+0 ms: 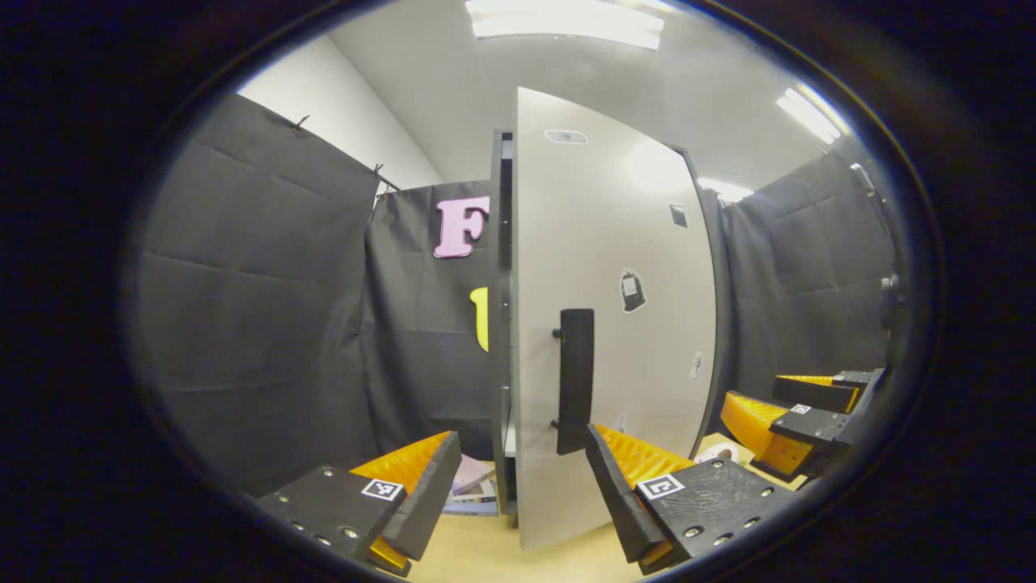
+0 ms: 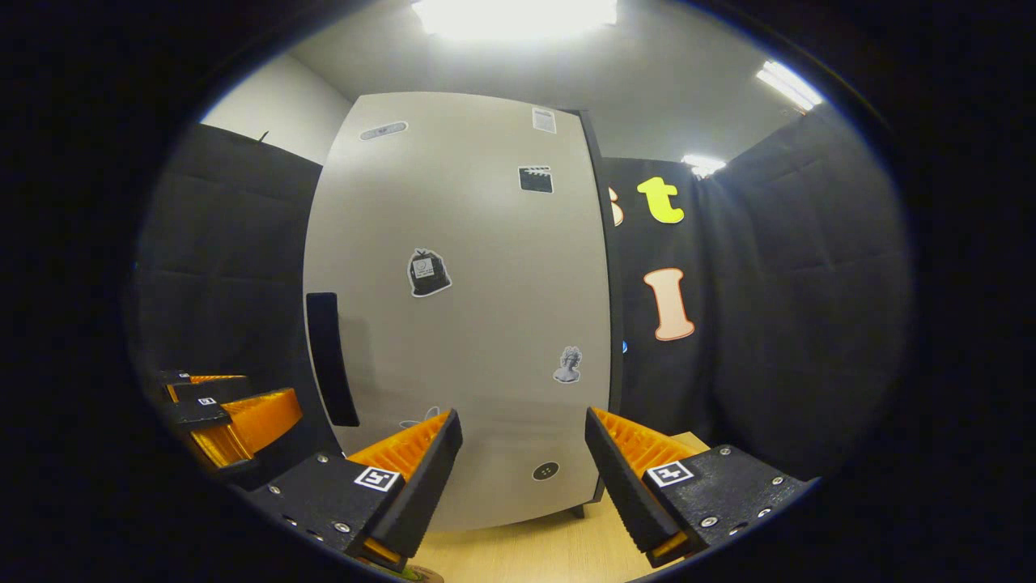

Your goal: Open the cabinet door with the right hand, grasp the bottle in the cabinet with the left hand and place it on the coaster, then close the cabinet door with the right hand.

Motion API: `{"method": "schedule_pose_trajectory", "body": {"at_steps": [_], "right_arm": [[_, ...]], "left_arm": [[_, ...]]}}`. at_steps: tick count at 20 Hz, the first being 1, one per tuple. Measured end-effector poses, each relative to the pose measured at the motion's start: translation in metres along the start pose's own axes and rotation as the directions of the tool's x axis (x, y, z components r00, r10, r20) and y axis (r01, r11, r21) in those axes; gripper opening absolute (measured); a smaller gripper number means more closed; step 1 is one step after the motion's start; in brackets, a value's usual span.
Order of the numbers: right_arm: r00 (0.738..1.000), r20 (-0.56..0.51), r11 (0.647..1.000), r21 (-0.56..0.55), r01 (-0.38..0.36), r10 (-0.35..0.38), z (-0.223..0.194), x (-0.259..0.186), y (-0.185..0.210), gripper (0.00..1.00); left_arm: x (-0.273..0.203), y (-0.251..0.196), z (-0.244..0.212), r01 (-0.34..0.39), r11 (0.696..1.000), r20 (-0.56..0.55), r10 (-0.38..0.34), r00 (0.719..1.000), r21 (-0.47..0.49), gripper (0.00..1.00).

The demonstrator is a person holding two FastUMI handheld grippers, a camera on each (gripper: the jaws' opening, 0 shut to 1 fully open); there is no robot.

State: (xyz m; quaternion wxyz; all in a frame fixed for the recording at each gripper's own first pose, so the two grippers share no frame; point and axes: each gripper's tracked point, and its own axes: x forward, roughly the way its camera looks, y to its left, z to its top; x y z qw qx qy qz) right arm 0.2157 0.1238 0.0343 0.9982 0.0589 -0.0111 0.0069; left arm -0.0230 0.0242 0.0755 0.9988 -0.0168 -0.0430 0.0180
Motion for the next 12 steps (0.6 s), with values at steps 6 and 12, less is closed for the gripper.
{"method": "schedule_pose_trajectory", "body": {"at_steps": [6, 12], "right_arm": [[0.998, -0.004, 0.998, -0.030, 0.056, -0.056, 0.000, -0.022, -0.018, 0.90], [0.998, 0.027, 0.996, -0.063, 0.061, -0.059, 0.010, -0.037, -0.019, 0.95]], "left_arm": [[-0.015, -0.024, 0.001, 0.010, 1.000, 0.022, -0.010, 1.000, 0.004, 0.91], [-0.021, -0.048, 0.010, 0.048, 0.998, 0.053, -0.050, 0.997, 0.037, 0.91]]}}
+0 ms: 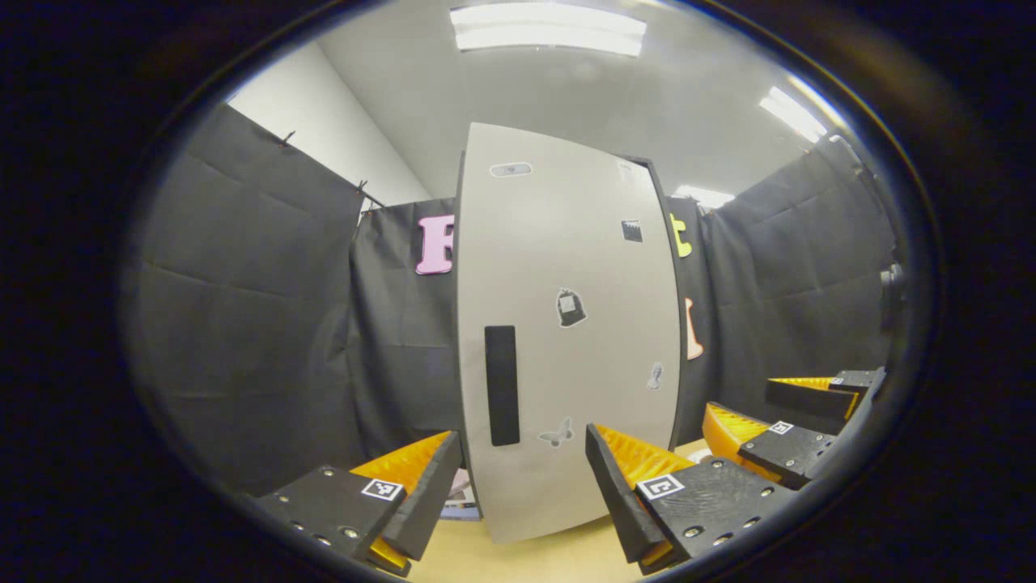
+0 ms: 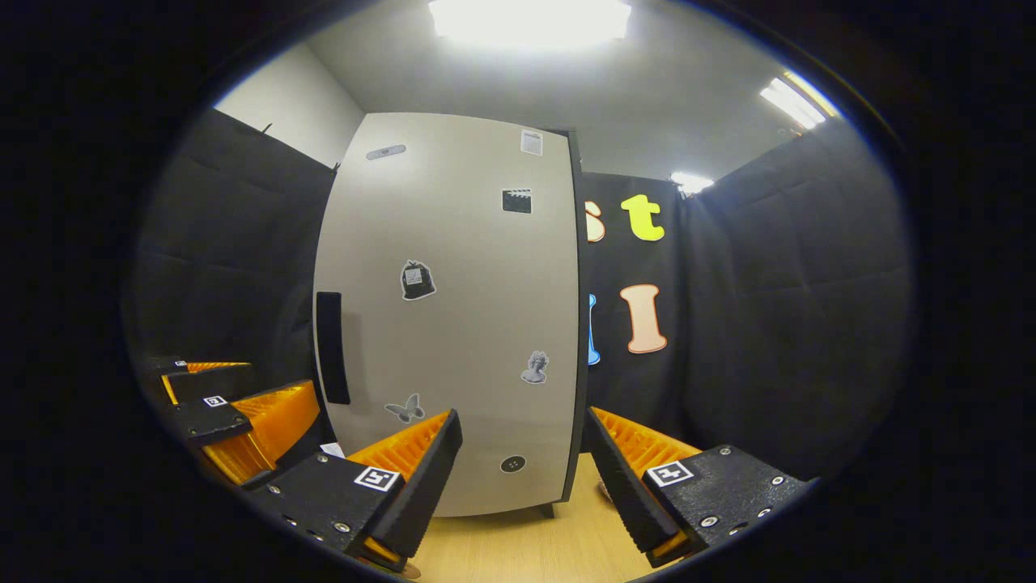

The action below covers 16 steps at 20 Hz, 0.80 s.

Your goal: Open the cabinet door with the right hand, grasp the bottle in the cabinet with the left hand and place it on the coaster, then close the cabinet door with the right hand.

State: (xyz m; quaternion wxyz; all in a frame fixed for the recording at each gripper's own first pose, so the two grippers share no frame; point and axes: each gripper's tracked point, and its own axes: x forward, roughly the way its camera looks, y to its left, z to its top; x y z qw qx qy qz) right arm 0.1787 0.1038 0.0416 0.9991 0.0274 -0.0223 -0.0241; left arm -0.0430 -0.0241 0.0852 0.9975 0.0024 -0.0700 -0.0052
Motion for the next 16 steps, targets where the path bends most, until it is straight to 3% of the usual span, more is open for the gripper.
{"method": "schedule_pose_trajectory", "body": {"at_steps": [3, 7, 15, 16], "right_arm": [[1.000, 0.013, 1.000, -0.005, 0.004, -0.004, 0.004, -0.002, -0.002, 0.91], [1.000, 0.005, 1.000, -0.021, 0.003, -0.003, 0.003, -0.004, -0.002, 0.95], [0.999, 0.029, 1.000, -0.027, 0.014, -0.013, 0.009, -0.005, -0.004, 0.95], [1.000, 0.021, 0.999, -0.031, 0.012, -0.011, 0.007, -0.004, -0.004, 0.91]], "left_arm": [[-0.002, -0.006, 0.002, 0.024, 1.000, 0.013, -0.024, 1.000, -0.010, 0.87], [-0.004, -0.001, 0.003, -0.007, 1.000, 0.028, 0.006, 1.000, 0.019, 0.90], [0.006, 0.013, -0.010, -0.053, 0.999, -0.009, 0.053, 0.999, -0.008, 0.89], [0.007, 0.017, -0.009, -0.063, 0.998, -0.010, 0.063, 0.998, -0.011, 0.91]]}}
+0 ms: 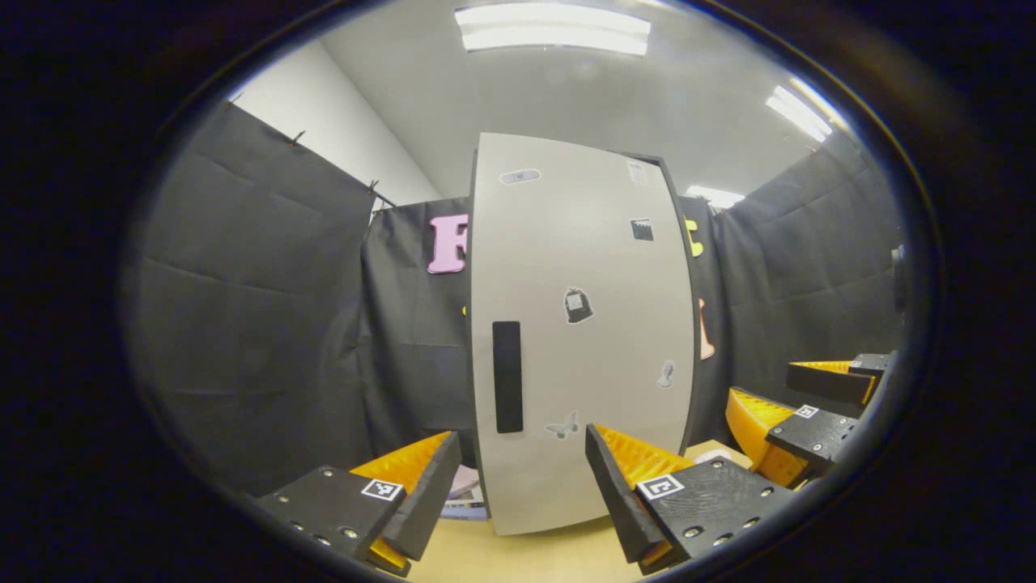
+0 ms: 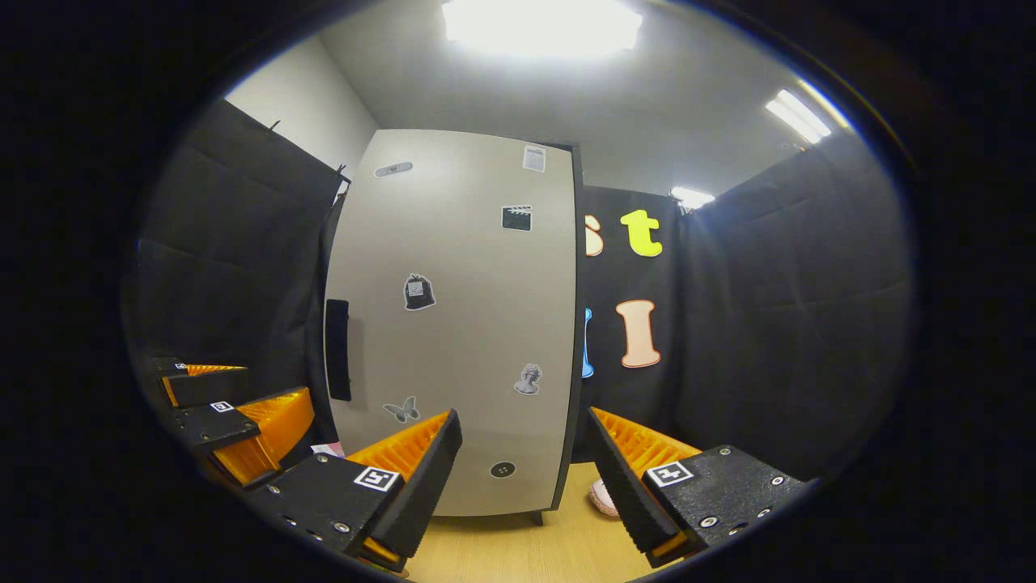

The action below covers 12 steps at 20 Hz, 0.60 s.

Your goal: Open the cabinet door with the right hand, grasp the bottle in the cabinet with the left hand and place it on the coaster, then close the cabinet door with the right hand.

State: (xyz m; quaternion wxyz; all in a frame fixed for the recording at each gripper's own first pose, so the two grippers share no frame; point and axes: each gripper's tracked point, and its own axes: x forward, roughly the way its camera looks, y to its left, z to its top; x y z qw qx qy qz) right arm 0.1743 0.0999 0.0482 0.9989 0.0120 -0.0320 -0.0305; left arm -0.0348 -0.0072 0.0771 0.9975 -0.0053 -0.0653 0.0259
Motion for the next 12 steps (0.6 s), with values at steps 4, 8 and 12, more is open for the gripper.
{"method": "schedule_pose_trajectory", "body": {"at_steps": [4, 8, 12], "right_arm": [[1.000, -0.014, 1.000, 0.008, 0.003, -0.003, -0.003, 0.005, -0.004, 0.95], [1.000, -0.018, 1.000, 0.007, -0.006, 0.006, -0.004, 0.009, -0.003, 0.95], [1.000, -0.021, 1.000, -0.005, -0.021, 0.021, -0.006, 0.010, 0.000, 0.95]], "left_arm": [[0.006, 0.002, 0.000, -0.007, 1.000, 0.001, 0.007, 1.000, 0.003, 0.89], [0.010, -0.005, -0.002, 0.011, 1.000, -0.006, -0.011, 1.000, 0.012, 0.87], [0.015, -0.004, -0.003, 0.006, 1.000, -0.007, -0.006, 1.000, 0.007, 0.91]]}}
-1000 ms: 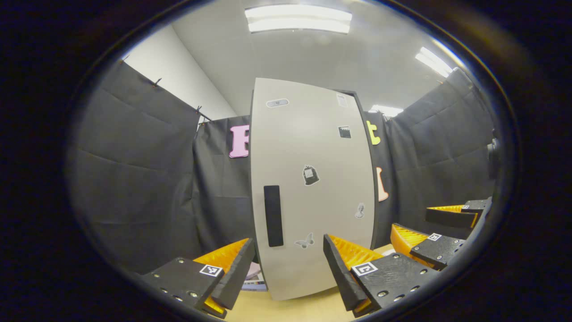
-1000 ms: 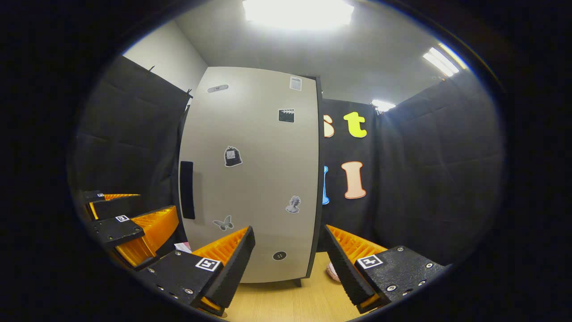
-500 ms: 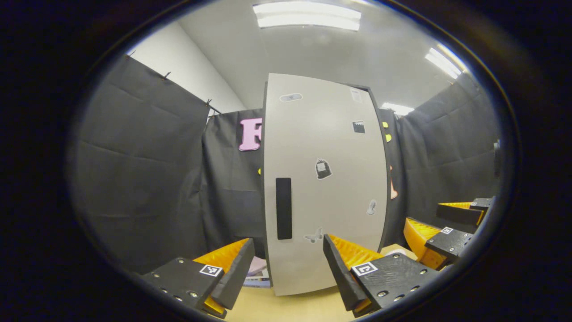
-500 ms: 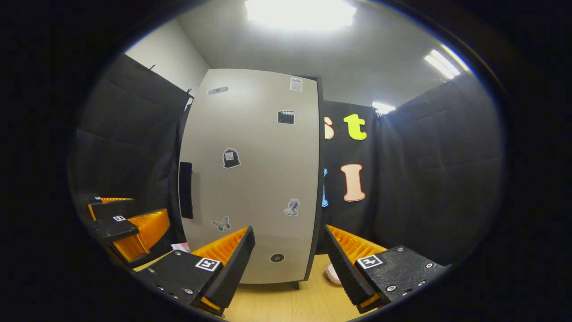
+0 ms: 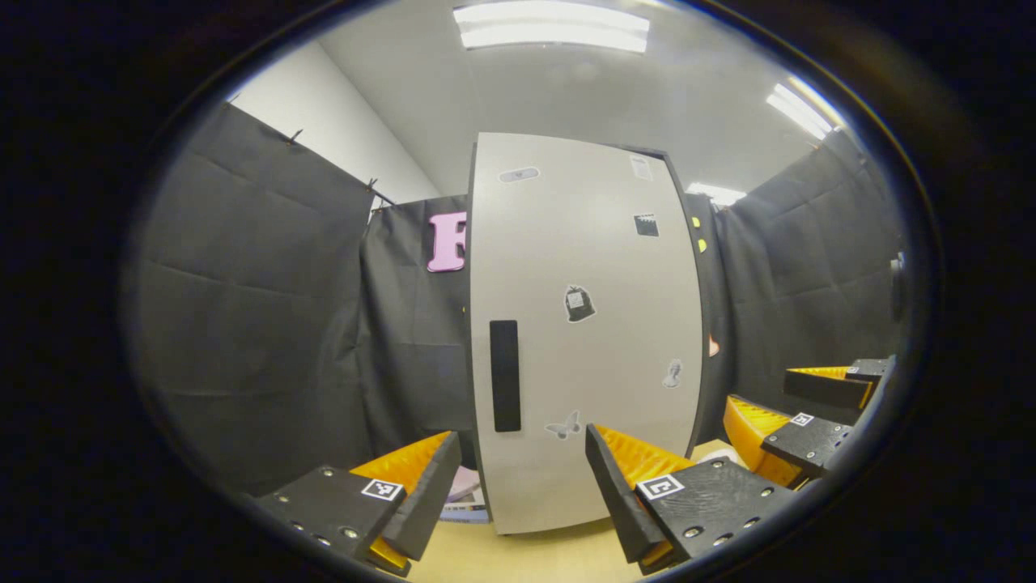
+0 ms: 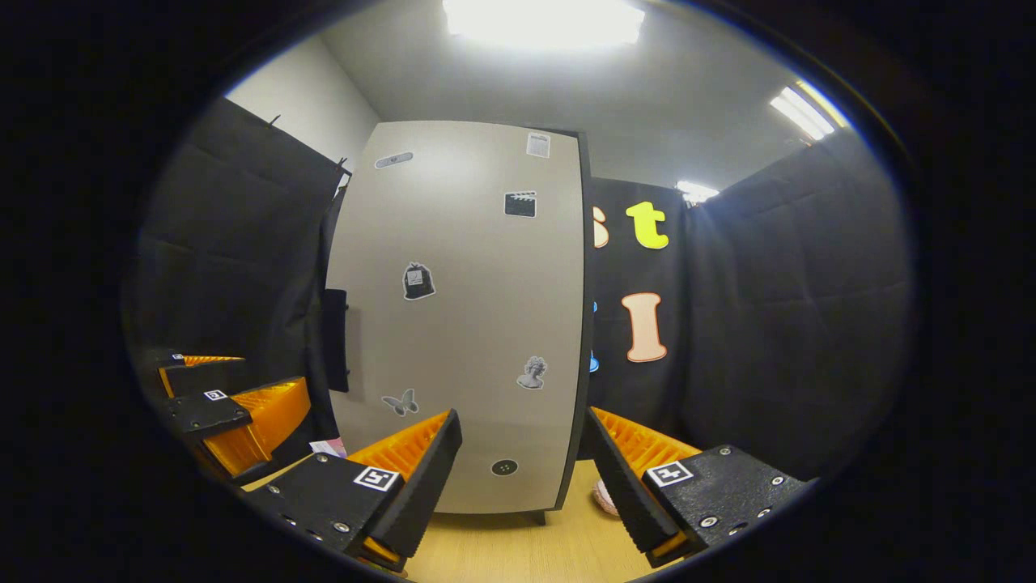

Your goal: Open the cabinet door with the right hand, grasp the bottle in the cabinet with the left hand and place it on the coaster, then close the cabinet door with the right hand.

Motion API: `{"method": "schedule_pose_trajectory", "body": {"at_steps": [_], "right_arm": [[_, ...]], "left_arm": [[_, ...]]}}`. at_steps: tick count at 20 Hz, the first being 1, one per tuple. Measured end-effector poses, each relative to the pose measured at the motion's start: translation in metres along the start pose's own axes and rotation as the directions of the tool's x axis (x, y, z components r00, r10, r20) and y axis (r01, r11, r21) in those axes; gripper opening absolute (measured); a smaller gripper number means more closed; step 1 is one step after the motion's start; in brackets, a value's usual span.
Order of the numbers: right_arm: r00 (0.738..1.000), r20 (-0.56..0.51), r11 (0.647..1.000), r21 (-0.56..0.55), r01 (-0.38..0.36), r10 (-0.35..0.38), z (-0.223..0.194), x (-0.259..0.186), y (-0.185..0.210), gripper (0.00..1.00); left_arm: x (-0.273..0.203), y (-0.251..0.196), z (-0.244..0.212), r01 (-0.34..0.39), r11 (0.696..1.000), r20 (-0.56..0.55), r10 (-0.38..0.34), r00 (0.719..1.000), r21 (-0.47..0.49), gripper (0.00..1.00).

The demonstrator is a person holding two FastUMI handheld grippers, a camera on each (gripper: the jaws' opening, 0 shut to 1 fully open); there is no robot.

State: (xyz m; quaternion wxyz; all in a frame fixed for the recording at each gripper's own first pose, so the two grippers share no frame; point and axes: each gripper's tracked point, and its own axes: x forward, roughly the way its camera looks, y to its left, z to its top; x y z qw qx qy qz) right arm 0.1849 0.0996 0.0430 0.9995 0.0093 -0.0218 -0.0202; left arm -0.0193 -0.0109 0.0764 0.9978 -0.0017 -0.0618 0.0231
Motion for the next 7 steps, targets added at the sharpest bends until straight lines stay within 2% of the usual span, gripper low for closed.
{"method": "schedule_pose_trajectory", "body": {"at_steps": [4, 7], "right_arm": [[1.000, -0.010, 1.000, -0.002, -0.004, 0.004, -0.0049, 0.0007, -0.0005, 0.95], [1.000, -0.018, 1.000, -0.004, -0.007, 0.007, -0.0075, -0.0006, -0.0008, 0.95]], "left_arm": [[0.0012, 0.0017, -0.0058, -0.005, 1.000, -0.017, 0.005, 1.000, -0.009, 0.89], [0.0021, 0.0028, -0.0081, -0.011, 1.000, -0.025, 0.010, 1.000, -0.018, 0.91]]}}
